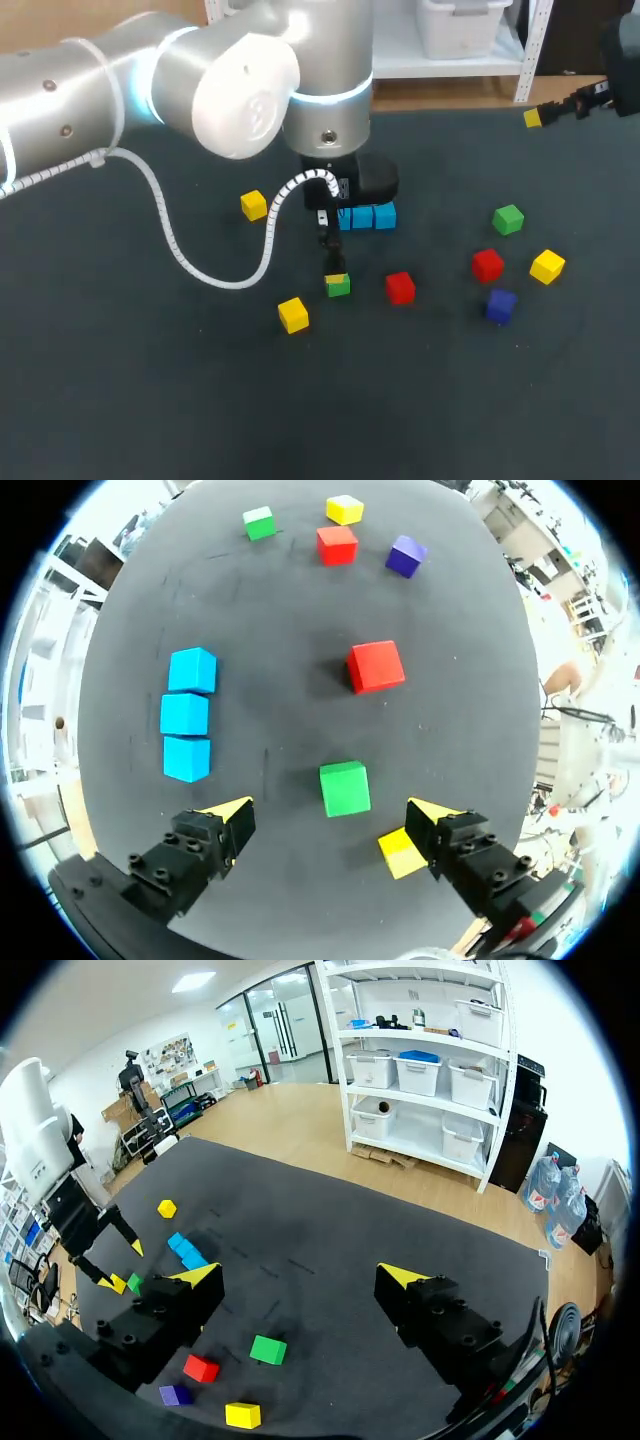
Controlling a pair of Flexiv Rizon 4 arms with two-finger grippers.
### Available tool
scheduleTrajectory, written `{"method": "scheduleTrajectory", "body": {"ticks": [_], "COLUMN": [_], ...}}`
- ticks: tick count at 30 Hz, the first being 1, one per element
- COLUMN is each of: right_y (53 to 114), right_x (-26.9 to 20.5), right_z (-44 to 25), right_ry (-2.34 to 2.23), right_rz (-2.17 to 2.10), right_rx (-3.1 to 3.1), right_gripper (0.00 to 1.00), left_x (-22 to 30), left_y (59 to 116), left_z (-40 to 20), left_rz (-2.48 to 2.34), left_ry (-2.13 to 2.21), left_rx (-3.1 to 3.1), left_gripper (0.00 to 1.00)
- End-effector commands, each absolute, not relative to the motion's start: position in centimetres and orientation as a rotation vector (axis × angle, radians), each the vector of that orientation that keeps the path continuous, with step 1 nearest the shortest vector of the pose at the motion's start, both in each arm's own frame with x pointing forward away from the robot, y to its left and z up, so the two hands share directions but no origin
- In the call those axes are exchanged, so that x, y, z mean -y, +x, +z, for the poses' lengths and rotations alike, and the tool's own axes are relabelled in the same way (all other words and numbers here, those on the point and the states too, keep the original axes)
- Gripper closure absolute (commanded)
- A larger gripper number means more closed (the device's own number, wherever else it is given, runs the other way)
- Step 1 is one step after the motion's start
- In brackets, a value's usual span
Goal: Place the blue cubes, place green cubes on the blue cubes, place the yellow cubes on the green cubes, then place the red cubes on the yellow cubes, and place purple cube on the red cubes.
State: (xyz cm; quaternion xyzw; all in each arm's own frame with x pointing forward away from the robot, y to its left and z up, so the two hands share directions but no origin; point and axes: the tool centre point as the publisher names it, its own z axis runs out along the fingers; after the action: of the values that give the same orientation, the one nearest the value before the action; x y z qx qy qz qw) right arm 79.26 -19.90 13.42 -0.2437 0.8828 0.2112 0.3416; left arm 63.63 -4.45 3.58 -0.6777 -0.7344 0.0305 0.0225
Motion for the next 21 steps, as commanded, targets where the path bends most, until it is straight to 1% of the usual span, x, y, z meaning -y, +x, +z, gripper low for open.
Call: {"method": "scheduleTrajectory", "body": {"ticks": [1,9,21], "right_y": [79.4,79.4,79.4], "right_x": [19.9,19.9,19.9], "right_z": [13.3,13.3,13.3], "right_ry": [-0.636,-0.636,-0.636], "right_rz": [0.554,0.554,0.554], "right_rx": [-2.292,-2.292,-2.292], "right_gripper": [0.00,0.00,0.00], "left_x": [5.0,5.0,4.4], "left_y": [64.1,64.1,64.4], "left_z": [3.3,2.1,1.0], "left_rz": [0.092,0.080,0.110], "left_ry": [-2.059,-1.982,-1.982], "left_rx": [2.311,2.372,2.384], "left_gripper": [0.00,0.00,0.00]}}
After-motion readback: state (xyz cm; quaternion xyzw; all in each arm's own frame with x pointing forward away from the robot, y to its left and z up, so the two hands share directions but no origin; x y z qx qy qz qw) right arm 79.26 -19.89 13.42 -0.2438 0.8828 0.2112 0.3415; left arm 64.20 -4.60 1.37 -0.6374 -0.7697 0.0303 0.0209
